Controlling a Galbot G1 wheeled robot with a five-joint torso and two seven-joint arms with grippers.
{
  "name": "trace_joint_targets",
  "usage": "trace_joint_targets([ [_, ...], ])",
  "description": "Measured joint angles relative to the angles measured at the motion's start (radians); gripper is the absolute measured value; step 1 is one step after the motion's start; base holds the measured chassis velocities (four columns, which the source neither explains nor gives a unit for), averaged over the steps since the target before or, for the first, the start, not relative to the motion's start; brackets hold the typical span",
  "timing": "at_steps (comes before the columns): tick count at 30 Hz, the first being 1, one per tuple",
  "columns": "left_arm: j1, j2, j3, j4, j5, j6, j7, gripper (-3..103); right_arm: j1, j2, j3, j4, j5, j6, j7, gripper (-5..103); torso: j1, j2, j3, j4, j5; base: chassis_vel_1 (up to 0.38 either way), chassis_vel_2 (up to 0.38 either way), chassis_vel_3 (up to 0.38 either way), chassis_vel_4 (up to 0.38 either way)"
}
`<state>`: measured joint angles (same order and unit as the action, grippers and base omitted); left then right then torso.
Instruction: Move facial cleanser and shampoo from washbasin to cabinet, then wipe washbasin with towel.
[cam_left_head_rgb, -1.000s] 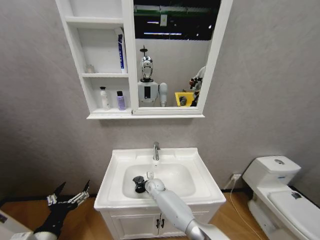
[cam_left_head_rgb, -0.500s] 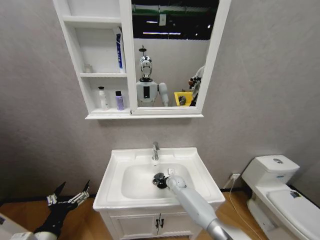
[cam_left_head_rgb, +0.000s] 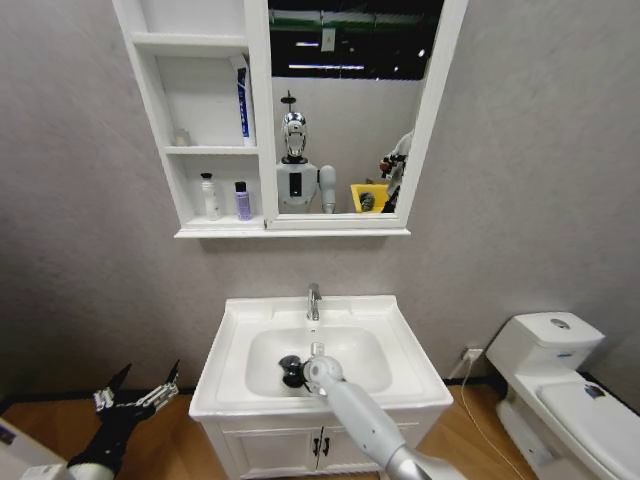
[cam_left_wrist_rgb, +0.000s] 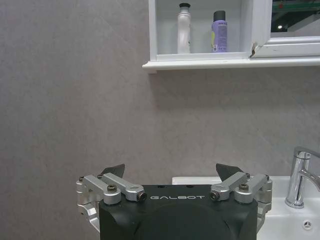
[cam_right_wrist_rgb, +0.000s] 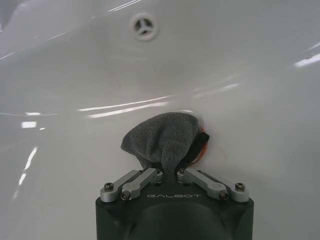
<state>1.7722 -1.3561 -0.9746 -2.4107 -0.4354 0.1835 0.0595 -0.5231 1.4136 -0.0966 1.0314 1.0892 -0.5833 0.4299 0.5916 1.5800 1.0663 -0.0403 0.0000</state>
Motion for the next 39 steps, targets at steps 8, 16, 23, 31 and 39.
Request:
trace_joint_targets([
  [8, 0.0, 0.0, 0.0, 0.0, 0.0, 0.0, 0.0, 100, 0.005, -0.098, -0.015, 0.032, -0.125, 0.012, -0.041, 7, 0.0, 0.0, 0.0, 0.0003, -0.0001, 0.0, 0.0, 0.0, 0.0],
  [16, 0.0, 0.0, 0.0, 0.0, 0.0, 0.0, 0.0, 100, 0.004, -0.041, -0.049, -0.038, -0.249, 0.032, -0.118, 7, 0.0, 0.0, 0.0, 0.0004, -0.0004, 0.0, 0.0, 0.0, 0.0],
  [23, 0.0, 0.0, 0.0, 0.0, 0.0, 0.0, 0.0, 100, -0.001, 0.073, -0.104, -0.041, -0.26, 0.034, -0.107, 7, 0.0, 0.0, 0.0, 0.0009, -0.0002, 0.0, 0.0, 0.0, 0.0],
  [31, 0.0, 0.0, 0.0, 0.0, 0.0, 0.0, 0.0, 100, 0.0, 0.036, -0.09, -0.056, -0.316, 0.047, -0.116, 7, 0.0, 0.0, 0.0, 0.0013, 0.0001, 0.0, 0.0, 0.0, 0.0],
  [39, 0.0, 0.0, 0.0, 0.0, 0.0, 0.0, 0.0, 100, 0.005, -0.058, -0.042, -0.07, -0.355, 0.057, -0.151, 7, 0.0, 0.0, 0.0, 0.0001, -0.0004, 0.0, 0.0, 0.0, 0.0],
])
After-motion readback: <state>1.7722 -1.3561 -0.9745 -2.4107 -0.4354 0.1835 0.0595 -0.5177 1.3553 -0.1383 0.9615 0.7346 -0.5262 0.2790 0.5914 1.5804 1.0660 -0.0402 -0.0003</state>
